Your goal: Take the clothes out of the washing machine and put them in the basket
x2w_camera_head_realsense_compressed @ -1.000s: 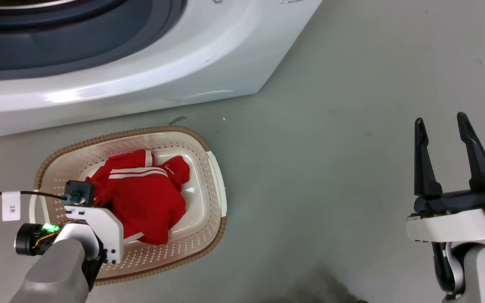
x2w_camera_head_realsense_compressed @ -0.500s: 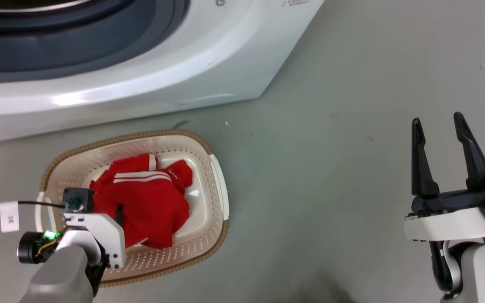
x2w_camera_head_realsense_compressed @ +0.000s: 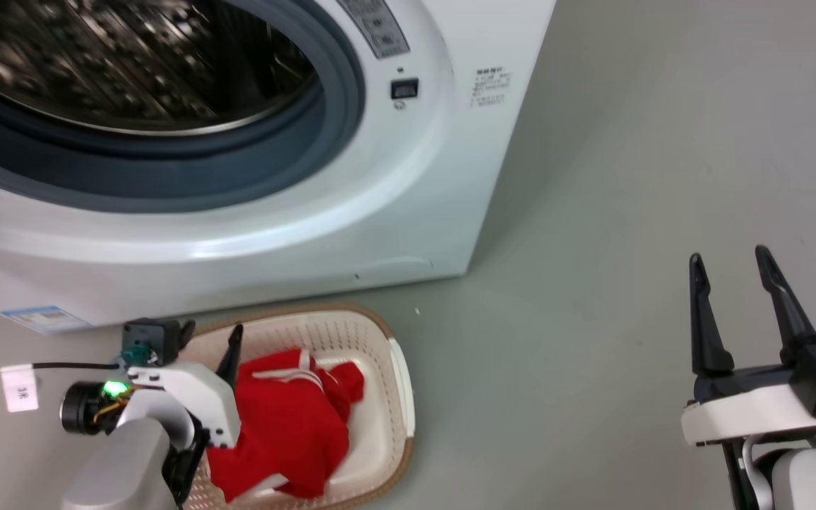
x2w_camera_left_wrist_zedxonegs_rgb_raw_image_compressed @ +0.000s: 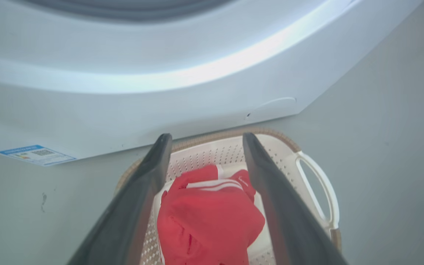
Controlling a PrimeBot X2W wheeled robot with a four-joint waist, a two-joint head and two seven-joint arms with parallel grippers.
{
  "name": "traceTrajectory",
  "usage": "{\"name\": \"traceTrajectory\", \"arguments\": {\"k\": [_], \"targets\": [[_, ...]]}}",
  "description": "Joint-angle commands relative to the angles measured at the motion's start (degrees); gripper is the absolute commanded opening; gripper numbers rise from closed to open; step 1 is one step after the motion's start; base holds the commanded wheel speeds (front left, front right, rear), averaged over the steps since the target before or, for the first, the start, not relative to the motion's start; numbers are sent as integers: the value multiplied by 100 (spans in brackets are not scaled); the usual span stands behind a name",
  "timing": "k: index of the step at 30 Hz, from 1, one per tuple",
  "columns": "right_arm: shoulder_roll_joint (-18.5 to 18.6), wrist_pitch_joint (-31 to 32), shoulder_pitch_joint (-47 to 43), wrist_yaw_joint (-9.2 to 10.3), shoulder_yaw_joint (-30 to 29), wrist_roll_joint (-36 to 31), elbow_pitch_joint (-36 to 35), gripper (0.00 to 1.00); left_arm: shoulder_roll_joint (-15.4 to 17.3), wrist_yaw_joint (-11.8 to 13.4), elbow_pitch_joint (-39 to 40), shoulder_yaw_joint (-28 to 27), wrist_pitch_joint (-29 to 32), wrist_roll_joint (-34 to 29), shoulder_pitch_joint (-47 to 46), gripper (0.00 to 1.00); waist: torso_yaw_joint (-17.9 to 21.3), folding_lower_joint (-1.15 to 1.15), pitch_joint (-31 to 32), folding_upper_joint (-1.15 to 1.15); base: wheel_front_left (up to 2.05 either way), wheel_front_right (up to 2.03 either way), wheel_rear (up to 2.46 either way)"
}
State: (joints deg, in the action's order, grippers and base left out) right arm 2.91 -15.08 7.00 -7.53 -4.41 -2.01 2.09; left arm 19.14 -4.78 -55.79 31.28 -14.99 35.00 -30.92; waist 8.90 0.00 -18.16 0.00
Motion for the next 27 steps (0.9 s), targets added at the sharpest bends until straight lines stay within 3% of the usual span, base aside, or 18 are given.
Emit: {"name": "traceTrajectory", "arguments": {"k": [1, 6, 11, 18, 27], "targets": [[-4, -14, -117, 8, -13, -37, 47, 100, 40, 76, 318, -164, -27, -81, 125, 100, -285, 0, 595, 0, 0, 0, 0], [-7, -13, -318, 8, -132, -110, 118, 100, 104, 320, 1618, -845, -21, -497, 668, 100, -528, 0, 1128, 0, 0, 0, 0], [-6, -13, -536, 8, -102, -212, 207, 100, -57, 512, 2859, -1625, -22, -858, 1455, 100, -669, 0, 1609, 0, 0, 0, 0], [-5, -14, -810, 8, -59, -181, 194, 100, -363, 675, 4400, -2310, -21, -1508, 2597, 100, -715, 0, 1942, 0, 0, 0, 0], [-5, -14, -1288, 8, -110, 10, 72, 100, -956, 482, 5492, -2985, -22, -2213, 3683, 100, -684, 0, 2195, 0, 0, 0, 0]]}}
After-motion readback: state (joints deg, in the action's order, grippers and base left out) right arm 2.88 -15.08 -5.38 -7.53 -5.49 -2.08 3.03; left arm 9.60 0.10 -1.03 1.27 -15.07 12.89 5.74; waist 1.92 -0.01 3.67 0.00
